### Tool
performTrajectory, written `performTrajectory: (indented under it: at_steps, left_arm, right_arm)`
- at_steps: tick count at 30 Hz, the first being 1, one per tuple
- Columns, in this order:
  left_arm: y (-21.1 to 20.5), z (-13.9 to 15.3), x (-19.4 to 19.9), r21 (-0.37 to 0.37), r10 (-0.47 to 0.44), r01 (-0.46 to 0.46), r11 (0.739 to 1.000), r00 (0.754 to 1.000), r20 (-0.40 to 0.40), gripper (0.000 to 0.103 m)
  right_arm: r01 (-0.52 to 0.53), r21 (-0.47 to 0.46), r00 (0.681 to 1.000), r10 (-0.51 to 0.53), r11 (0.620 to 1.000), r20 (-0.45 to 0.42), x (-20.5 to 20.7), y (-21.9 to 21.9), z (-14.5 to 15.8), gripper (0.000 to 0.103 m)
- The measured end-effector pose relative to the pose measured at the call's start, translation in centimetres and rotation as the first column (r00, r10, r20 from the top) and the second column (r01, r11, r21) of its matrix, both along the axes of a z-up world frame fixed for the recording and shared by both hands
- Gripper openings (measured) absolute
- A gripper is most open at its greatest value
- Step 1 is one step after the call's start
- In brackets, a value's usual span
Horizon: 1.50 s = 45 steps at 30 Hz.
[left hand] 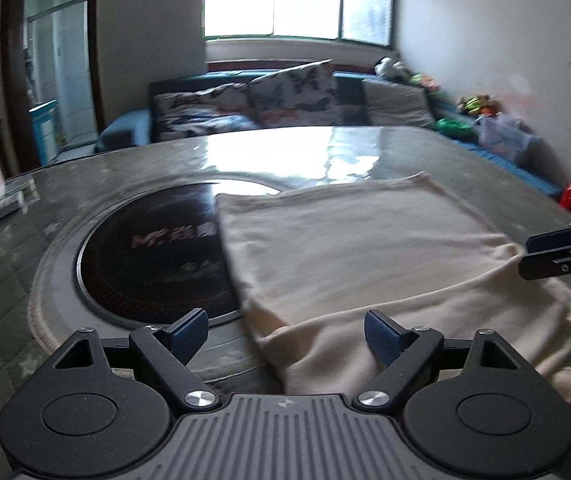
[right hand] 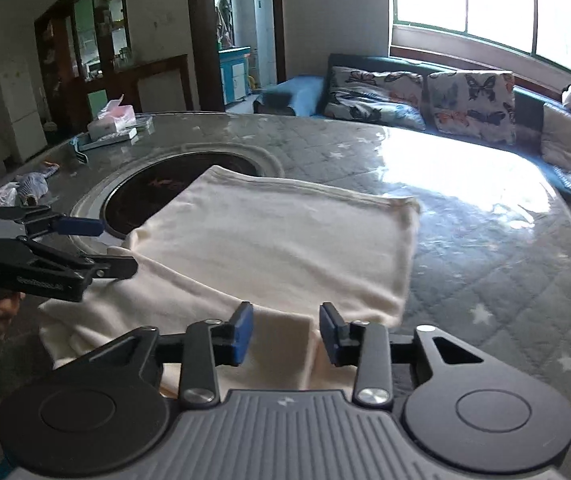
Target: Fold clothes
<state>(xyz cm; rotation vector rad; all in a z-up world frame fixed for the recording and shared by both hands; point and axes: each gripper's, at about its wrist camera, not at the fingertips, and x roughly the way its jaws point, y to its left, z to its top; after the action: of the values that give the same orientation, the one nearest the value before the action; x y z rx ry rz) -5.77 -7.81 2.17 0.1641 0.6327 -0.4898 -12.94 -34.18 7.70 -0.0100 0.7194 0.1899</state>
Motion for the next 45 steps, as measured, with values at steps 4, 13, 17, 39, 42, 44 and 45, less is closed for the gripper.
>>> performTrajectory:
  at_steps: [4, 13, 17, 39, 42, 44, 45]
  left_arm:
    - [0.2, -0.5, 0.1, 0.016, 0.012, -0.012, 1.000, 1.000, -0.008, 0.089]
    - [0.5, -0.3, 0.0, 0.025, 0.029, -0.028, 0.999, 1.000, -0.008, 0.091]
    - [0.4, 0.2, -1.5, 0.046, 0.015, -0.017, 0.999, 0.999, 0.029, 0.095]
    - [2.7, 0.6, -5.9, 0.055, 0.011, -0.013, 0.998, 0.999, 0.035, 0.103]
    - [3.2, 0.7, -5.4, 0.021, 0.042, -0.042, 0.999, 0.999, 0.015, 0.103]
    - [3.3, 0.2, -5.0, 0.023, 0.066, -0.065, 0.998, 0.998, -0.012, 0.103]
    - [3.4, -0.1, -4.8, 0.026, 0.073, -0.072, 0.997, 0.997, -0.028, 0.103]
  right_arm:
    - [-0.009, -0.003, 1.000, 0.009, 1.000, -0.020, 0.7, 0.5, -1.6, 0.051]
    - [-0.018, -0.024, 1.000, 0.017, 1.000, -0.014, -0.2, 0.4, -1.4, 0.056]
    - [-0.054, -0.041, 0.998, 0.054, 0.998, 0.013, -1.2, 1.0, -0.6, 0.068]
    - [-0.052, -0.121, 0.999, 0.051, 0.991, -0.011, -4.6, -0.1, -1.4, 0.088]
    - [-0.036, -0.108, 0.998, 0.041, 0.993, 0.038, -4.4, 0.0, -0.7, 0.092]
    - [-0.030, -0.106, 0.998, 0.035, 0.994, 0.042, -3.8, 0.2, -0.8, 0.092]
    - [-0.029, -0.105, 0.999, 0.033, 0.994, 0.038, -3.5, 0.2, -1.0, 0.092]
